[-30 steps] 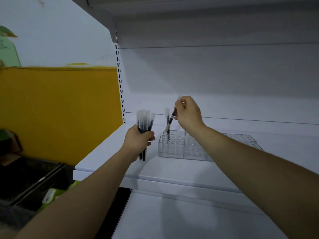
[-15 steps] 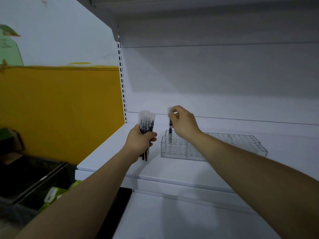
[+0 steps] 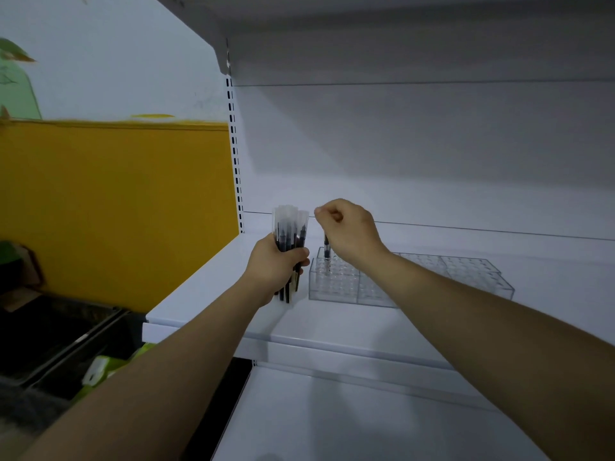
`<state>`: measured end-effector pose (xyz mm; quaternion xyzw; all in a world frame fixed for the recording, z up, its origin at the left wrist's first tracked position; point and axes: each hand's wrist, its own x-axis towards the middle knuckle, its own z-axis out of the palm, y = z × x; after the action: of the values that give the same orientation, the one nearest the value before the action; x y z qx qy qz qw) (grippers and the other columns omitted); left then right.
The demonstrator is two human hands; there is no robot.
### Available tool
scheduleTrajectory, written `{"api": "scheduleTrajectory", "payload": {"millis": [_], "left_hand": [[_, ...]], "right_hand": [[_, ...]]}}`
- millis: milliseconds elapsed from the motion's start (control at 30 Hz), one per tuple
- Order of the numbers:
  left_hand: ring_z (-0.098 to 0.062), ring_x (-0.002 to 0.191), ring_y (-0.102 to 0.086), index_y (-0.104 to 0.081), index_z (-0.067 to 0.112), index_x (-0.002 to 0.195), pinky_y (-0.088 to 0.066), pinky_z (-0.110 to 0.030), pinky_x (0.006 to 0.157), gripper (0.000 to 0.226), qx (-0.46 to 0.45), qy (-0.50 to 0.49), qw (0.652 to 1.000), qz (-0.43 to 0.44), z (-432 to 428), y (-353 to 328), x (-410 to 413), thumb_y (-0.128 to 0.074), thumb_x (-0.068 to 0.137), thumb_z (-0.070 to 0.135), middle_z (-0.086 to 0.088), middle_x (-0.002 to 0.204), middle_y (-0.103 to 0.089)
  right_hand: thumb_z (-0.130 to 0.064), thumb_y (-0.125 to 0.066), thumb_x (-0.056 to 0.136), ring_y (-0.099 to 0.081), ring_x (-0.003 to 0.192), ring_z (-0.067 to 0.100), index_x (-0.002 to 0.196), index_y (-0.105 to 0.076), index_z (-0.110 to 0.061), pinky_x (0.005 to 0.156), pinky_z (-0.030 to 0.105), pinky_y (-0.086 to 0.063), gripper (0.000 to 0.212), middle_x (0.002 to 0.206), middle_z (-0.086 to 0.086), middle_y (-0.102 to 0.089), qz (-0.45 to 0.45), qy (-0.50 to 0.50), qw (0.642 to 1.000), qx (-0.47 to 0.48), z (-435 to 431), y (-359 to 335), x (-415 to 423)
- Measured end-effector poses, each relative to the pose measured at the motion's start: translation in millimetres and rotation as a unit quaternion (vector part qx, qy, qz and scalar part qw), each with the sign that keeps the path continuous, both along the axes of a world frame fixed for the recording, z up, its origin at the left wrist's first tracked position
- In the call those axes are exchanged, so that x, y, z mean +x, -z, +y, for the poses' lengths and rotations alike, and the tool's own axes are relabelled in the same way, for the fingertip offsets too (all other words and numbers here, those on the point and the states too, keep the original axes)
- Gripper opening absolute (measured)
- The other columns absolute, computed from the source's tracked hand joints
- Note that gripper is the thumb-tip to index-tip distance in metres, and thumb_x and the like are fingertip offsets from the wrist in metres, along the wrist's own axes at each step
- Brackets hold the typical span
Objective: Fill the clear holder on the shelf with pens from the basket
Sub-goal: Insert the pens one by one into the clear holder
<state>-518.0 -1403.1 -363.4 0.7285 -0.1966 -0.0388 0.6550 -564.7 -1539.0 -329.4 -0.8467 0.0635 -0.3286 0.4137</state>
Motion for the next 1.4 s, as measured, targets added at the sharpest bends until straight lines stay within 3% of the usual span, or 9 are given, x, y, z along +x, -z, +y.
{"api": "scheduleTrajectory", "payload": {"millis": [133,233,400,533,733,900,1200,1400], "left_hand": [[-0.015,0.077,-0.07,-0.06,0.019,0.091,-0.056,-0.023,0.063,0.012,-0.003,0.014,1.0,-0.015,-4,-3,-5,-0.065,0.088,0.008,-0.007,0.085,-0.069],[-0.016,0.083,-0.071,-0.062,0.022,0.092,-0.053,-0.023,0.064,0.01,0.008,0.013,1.0,-0.022,-4,-2,-6,-0.064,0.089,0.012,-0.005,0.088,-0.071],[-0.024,0.09,-0.069,-0.06,0.008,0.106,-0.056,-0.032,0.077,0.015,0.01,-0.014,1.0,0.016,-1,3,-2,-0.06,0.091,0.009,-0.011,0.097,-0.069],[-0.022,0.092,-0.067,-0.058,0.009,0.104,-0.053,-0.033,0.078,0.013,0.007,-0.035,0.999,0.022,2,4,4,-0.06,0.091,0.009,-0.01,0.099,-0.066],[-0.022,0.091,-0.064,-0.057,0.007,0.11,-0.053,-0.033,0.079,0.017,0.009,-0.05,0.998,0.024,3,6,9,-0.055,0.093,0.008,-0.01,0.1,-0.063],[-0.021,0.089,-0.065,-0.057,0.008,0.111,-0.053,-0.033,0.08,0.018,0.001,-0.04,0.999,0.019,2,6,7,-0.054,0.093,0.007,-0.008,0.097,-0.063],[-0.013,0.083,-0.065,-0.053,0.015,0.107,-0.049,-0.029,0.073,0.017,-0.01,-0.034,0.999,0.009,1,10,11,-0.058,0.092,0.009,-0.001,0.091,-0.064],[-0.013,0.084,-0.067,-0.053,0.017,0.106,-0.054,-0.028,0.071,0.019,-0.018,-0.033,0.999,-0.001,-1,11,12,-0.062,0.09,0.012,0.0,0.089,-0.066]], "right_hand": [[-0.027,-0.056,0.094,-0.062,0.084,0.011,0.097,-0.068,-0.017,0.075,0.024,-0.047,0.016,0.082,-0.014,-0.061,0.05,-0.064,0.997,-0.011,5,-3,-2],[-0.023,-0.056,0.094,-0.065,0.081,0.014,0.095,-0.061,-0.017,0.076,0.033,-0.053,0.008,0.086,-0.004,-0.065,0.048,-0.064,0.996,0.031,3,-1,2],[-0.021,-0.048,0.097,-0.068,0.076,0.024,0.085,-0.05,-0.02,0.07,0.035,-0.059,0.012,0.094,0.012,-0.066,-0.025,-0.032,0.991,0.131,3,-9,2],[-0.02,-0.047,0.097,-0.068,0.08,0.029,0.084,-0.048,-0.025,0.074,0.049,-0.058,0.014,0.086,0.008,-0.066,-0.083,0.007,0.986,0.147,-2,-16,1],[-0.023,-0.046,0.099,-0.066,0.079,0.029,0.096,-0.048,-0.018,0.078,0.049,-0.056,0.006,0.078,-0.004,-0.059,-0.068,0.02,0.994,0.085,-6,-12,-2],[-0.025,-0.045,0.1,-0.065,0.076,0.022,0.098,-0.048,-0.018,0.078,0.045,-0.057,0.007,0.08,-0.003,-0.061,-0.054,0.019,0.998,0.039,-3,-14,-2],[-0.026,-0.047,0.099,-0.066,0.083,0.028,0.1,-0.05,-0.018,0.075,0.044,-0.056,0.009,0.087,0.001,-0.061,0.003,0.008,1.0,-0.002,-1,10,0],[-0.027,-0.045,0.1,-0.064,0.081,0.029,0.104,-0.052,-0.012,0.074,0.043,-0.054,0.017,0.079,-0.002,-0.058,0.014,0.02,0.999,-0.029,1,6,-1]]}}
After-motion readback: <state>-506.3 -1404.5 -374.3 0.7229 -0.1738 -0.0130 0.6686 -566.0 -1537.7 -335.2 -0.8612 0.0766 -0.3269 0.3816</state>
